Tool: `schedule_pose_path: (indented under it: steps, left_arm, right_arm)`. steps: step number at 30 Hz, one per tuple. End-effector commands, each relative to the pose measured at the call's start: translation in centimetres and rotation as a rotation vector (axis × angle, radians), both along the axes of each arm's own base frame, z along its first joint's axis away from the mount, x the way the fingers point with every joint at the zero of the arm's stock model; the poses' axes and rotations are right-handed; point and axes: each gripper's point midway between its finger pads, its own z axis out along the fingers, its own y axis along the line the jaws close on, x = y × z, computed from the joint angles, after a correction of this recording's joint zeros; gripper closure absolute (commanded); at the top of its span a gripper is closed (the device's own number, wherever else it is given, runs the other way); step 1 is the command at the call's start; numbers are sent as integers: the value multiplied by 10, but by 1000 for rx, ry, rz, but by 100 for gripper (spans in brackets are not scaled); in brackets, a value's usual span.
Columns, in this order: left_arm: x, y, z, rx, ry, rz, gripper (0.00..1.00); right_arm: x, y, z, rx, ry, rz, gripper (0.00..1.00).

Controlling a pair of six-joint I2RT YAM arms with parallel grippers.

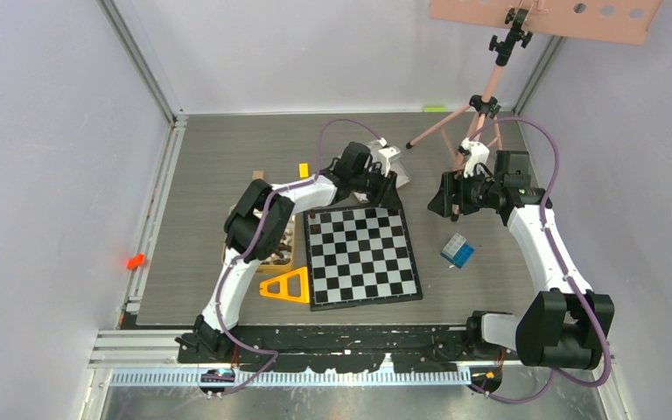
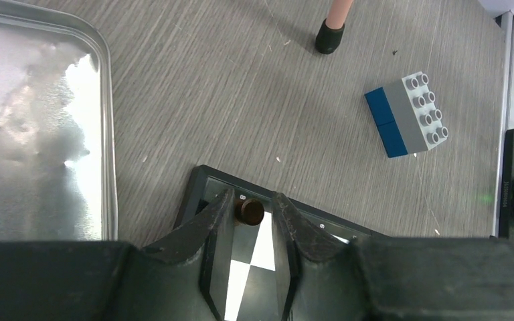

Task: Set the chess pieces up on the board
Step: Place the chess piece on the chessboard.

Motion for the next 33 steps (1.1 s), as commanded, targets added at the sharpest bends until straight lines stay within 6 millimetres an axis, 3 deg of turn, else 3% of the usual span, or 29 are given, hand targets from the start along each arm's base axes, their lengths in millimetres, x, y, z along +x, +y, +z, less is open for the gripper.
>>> schedule_pose_path:
  steps: [1,16,33]
  left_arm:
    - [-1,-9,11,-20,-33,-24,74]
    - [-1,2,17,19,-74,-2,89]
    - [-6,7,23,26,-70,5,94]
  right_arm:
    - [2,0,1,4,-18,15,21]
    - [1,2,0,15,-10,23,21]
    - [1,4,0,23,-5,28,21]
